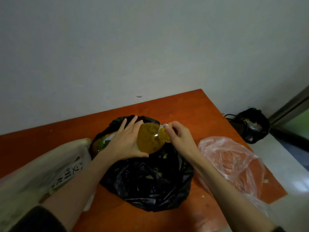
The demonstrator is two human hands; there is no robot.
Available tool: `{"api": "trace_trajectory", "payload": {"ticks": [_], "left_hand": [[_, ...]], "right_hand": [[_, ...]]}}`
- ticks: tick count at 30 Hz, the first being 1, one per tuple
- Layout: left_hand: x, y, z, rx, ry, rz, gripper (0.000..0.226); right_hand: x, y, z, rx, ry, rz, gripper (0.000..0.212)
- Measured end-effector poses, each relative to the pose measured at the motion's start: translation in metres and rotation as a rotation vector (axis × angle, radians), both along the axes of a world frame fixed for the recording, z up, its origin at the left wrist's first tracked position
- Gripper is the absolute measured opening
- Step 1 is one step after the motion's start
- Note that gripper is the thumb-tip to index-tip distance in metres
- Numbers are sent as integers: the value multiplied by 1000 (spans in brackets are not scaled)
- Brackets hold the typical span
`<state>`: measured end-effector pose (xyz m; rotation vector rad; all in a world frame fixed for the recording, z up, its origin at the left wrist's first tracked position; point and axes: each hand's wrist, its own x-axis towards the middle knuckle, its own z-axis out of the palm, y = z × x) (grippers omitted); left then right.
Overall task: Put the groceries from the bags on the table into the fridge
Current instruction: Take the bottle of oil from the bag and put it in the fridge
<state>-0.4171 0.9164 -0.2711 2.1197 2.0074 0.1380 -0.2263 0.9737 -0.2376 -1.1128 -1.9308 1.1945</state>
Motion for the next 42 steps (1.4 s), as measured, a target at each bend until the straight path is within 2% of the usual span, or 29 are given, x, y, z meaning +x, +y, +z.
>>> {"api": "trace_trajectory", "payload": {"ticks": [3, 6, 10, 15, 18, 22, 24, 25, 28, 30, 31, 33, 36, 42], "left_hand": [[-2, -22, 37, 84, -423, 251, 101], [8, -42, 56, 120, -612, 387, 105], [27, -49, 65, 191, -723, 436, 104], [46, -55, 58, 148, -741, 433, 95], [51, -59, 54, 154, -787, 458, 98], [40, -59, 52, 125, -810, 492, 99], [31, -61, 46, 134, -870, 543, 101], [27, -63, 42, 132, -915, 568, 104], [17, -67, 35, 137, -1043, 585, 110], [11, -64, 29, 122, -1099, 565, 110], [9, -62, 26, 114, -1122, 556, 108], [9, -56, 18, 102, -1171, 533, 103], [7, -46, 12, 63, -1262, 522, 103], [2, -36, 19, 58, -1222, 423, 98]], "right_hand": [[-29, -9, 58, 134, 41, 102, 24], [-56, -23, 90, 246, -36, 242, 21], [-49, -25, 107, 313, -61, 250, 22], [-27, -28, 95, 271, -96, 192, 23], [-27, -35, 87, 278, -95, 207, 21], [-21, -35, 75, 322, 44, 130, 13], [-10, -35, 57, 201, 128, 60, 10], [-2, -37, 44, 86, 131, 43, 16], [13, -48, -10, -291, 27, 110, 44], [10, -56, -39, -442, -51, 201, 70], [5, -57, -49, -475, -53, 257, 81], [-8, -54, -59, -508, 13, 345, 89], [-25, -46, -66, -498, 53, 308, 95], [-29, -52, -68, -463, 162, 158, 76]]}}
